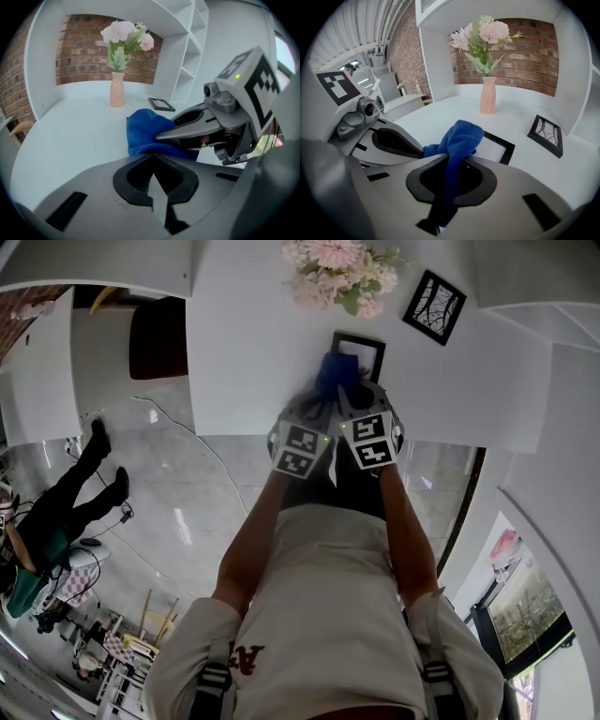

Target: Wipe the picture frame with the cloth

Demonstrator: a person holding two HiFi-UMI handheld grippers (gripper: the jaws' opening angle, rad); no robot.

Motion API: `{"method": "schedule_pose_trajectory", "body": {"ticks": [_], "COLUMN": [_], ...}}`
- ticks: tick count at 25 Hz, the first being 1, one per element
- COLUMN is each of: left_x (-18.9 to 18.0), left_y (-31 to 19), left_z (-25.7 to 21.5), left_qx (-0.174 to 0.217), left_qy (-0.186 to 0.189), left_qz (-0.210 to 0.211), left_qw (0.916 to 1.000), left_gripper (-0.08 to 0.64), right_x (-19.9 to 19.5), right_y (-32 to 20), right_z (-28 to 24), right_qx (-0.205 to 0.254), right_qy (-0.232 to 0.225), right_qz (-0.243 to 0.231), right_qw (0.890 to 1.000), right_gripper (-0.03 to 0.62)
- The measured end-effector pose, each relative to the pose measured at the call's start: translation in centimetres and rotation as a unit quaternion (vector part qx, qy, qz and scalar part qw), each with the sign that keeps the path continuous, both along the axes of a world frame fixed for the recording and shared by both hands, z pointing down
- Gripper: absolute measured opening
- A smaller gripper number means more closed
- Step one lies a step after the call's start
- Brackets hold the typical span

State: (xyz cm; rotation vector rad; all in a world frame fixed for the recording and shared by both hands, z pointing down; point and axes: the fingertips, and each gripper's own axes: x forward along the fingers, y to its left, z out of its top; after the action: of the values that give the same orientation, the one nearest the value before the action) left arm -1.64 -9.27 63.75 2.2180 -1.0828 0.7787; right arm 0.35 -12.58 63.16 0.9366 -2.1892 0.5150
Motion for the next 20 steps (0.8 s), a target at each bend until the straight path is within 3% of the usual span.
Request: {"method": "schedule_pose_trajectory", "body": {"ticks": [20], "left_x": [-0.1], "left_y": [0.0], "left_z": [0.1], "left_qx": [-0.001], "left_qy": [-0.006], "left_qz": [-0.001], "left_qw": [1.0], "left_gripper": [0.002], "right_x": [3.6], "right_y": [0.2], "right_z": [-0.4], "right_qx": [0.004], "right_qy": [0.024], "right_qz": [0.041], "right_qw": [0.999], "right_gripper": [0.032]}}
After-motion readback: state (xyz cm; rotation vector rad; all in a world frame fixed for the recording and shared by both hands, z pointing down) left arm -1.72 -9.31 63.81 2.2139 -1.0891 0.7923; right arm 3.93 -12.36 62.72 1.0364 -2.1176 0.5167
